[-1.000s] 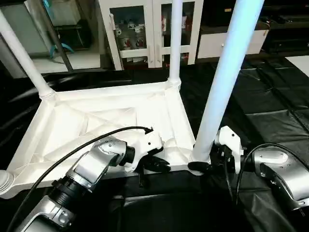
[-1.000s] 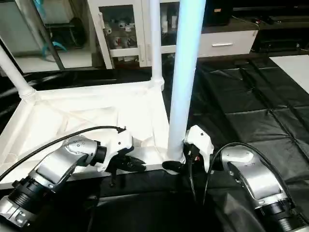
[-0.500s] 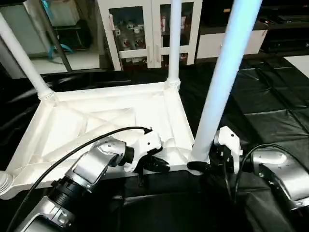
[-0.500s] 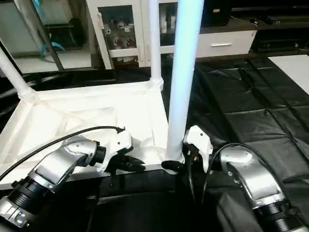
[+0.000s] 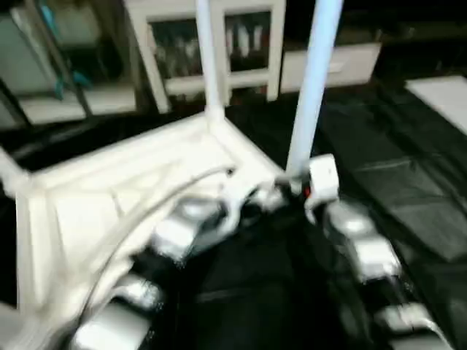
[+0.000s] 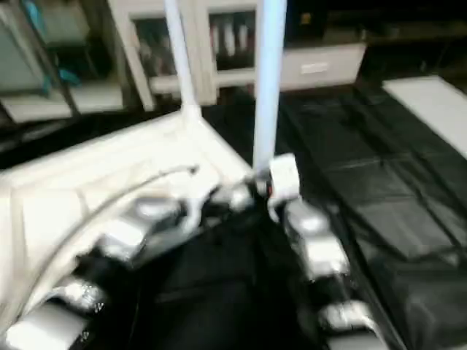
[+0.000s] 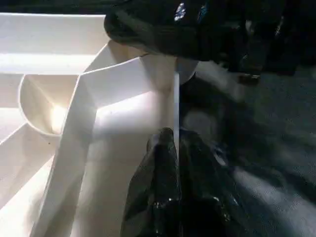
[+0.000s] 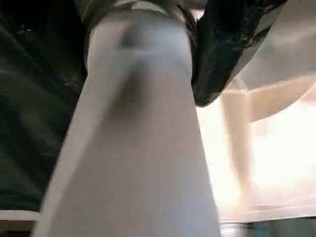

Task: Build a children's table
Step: Rotate leg to tighten

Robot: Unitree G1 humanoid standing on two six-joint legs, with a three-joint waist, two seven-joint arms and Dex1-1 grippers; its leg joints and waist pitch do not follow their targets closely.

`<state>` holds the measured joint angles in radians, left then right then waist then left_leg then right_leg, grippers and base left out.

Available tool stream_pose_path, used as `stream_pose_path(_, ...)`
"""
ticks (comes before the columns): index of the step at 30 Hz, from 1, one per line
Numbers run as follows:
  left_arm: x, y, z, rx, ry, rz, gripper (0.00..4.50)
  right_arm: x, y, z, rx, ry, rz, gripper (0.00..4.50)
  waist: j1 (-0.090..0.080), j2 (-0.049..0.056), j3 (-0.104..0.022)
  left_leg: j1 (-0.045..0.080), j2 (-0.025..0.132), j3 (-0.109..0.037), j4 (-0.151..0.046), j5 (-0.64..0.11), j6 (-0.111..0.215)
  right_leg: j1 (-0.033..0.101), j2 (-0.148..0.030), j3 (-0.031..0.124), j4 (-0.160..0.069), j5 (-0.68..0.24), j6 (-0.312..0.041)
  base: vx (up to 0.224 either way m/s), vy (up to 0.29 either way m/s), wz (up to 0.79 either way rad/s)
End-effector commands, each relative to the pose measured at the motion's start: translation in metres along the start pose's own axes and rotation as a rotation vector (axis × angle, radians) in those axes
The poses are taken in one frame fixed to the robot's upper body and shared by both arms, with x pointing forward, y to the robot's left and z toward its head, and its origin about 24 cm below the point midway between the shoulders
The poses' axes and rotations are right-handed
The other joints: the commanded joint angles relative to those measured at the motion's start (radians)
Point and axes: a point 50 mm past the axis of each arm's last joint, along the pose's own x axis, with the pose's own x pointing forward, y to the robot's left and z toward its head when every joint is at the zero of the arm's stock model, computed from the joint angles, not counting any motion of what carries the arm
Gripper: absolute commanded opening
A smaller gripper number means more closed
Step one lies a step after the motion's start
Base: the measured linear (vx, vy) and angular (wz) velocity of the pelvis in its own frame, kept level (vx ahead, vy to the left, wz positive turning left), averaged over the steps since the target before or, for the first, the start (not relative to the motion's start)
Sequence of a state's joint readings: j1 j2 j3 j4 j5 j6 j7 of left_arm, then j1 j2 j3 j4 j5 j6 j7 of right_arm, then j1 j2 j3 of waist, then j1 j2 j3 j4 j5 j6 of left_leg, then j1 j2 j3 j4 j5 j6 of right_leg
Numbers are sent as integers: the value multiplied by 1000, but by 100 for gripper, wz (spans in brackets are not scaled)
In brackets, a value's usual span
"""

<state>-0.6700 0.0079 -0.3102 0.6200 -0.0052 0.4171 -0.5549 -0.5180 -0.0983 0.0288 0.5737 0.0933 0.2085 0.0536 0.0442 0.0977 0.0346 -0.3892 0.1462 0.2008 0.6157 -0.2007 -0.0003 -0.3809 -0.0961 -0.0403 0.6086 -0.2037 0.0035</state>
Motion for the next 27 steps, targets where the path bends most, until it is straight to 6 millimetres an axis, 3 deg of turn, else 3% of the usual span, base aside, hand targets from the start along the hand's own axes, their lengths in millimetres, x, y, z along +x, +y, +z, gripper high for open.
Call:
stream_pose_path(1,7,5,-5,-2,20,128,0,3,6,-18,-48,91,-115,269,-4,-16,-52,28,72,-44,-96,-278,-18,21,-61,32,-83,-165,-219,0,0,0)
stream_pose_path(7,6,10,-5,19,15,139,0,7,12,-3,7,-14,-103,269,2,-15,-49,31,72,-48,-104,-338,-18,15,-66,33,-94,-277,-171,0,0,0)
stream_pose_path(9,4,11,-6,22,13,136,0,6,12,0,20,-40,-81,269,3,-17,-51,28,73,-48,-105,-328,-14,17,-66,33,-94,-264,-165,0,0,0)
stream_pose_path(10,2,13,-7,25,14,128,0,3,12,3,16,-72,-43,269,4,-11,-52,29,73,-47,-104,-319,-12,17,-66,33,-93,-251,-167,0,0,0)
stream_pose_path(11,0,13,-10,34,18,115,0,1,11,4,8,-95,-22,304,6,-8,-53,25,73,-48,-105,-295,-3,21,-66,32,-91,-219,-170,0,0,0)
stream_pose_path(12,-4,15,-13,39,28,104,0,-2,8,5,9,-106,-9,324,6,-11,-55,24,75,-47,-104,-276,4,24,-66,32,-91,-194,-171,0,0,0)
stream_pose_path(13,-7,16,-15,42,36,97,0,-5,6,6,10,-112,-2,338,10,-12,-60,19,77,-46,-98,-197,41,29,-66,31,-81,-98,-187,0,0,0)
stream_pose_path(14,-9,17,-17,46,44,91,0,-7,5,7,10,-117,10,338,9,-11,-61,15,75,-45,-95,-173,55,30,-66,29,-76,-70,-196,0,0,0)
stream_pose_path(15,-13,19,-20,51,55,79,0,-10,1,9,-8,-122,14,344,12,-3,-63,14,76,-46,-92,-140,76,33,-67,27,-73,-33,-200,0,0,0)
stream_pose_path(17,-24,22,-27,65,78,45,0,-18,-7,12,-21,-114,79,373,6,-13,-66,4,75,-49,-85,-81,111,40,-68,26,-64,27,-213,0,0,0)
stream_pose_path(19,-31,23,-30,78,91,9,0,-24,-12,15,-30,-103,142,392,3,-10,-65,10,77,-45,-81,-82,138,35,-64,26,-63,29,-239,0,0,0)
stream_pose_path(23,-39,22,-33,103,93,-50,0,-31,-17,18,-73,-90,222,425,3,-6,-62,17,82,-44,-87,-121,115,30,-59,26,-68,-41,-243,0,0,0)
stream_pose_path(26,-52,15,-39,132,102,-185,0,-50,-25,21,-161,-65,420,437,7,-7,-58,20,87,-45,-93,-162,93,34,-62,29,-70,-64,-231,0,0,0)
stream_pose_path(27,-55,13,-40,134,106,-214,0,-55,-25,21,-176,-60,475,437,5,-7,-57,20,86,-44,-93,-154,90,30,-60,30,-68,-46,-234,0,0,0)
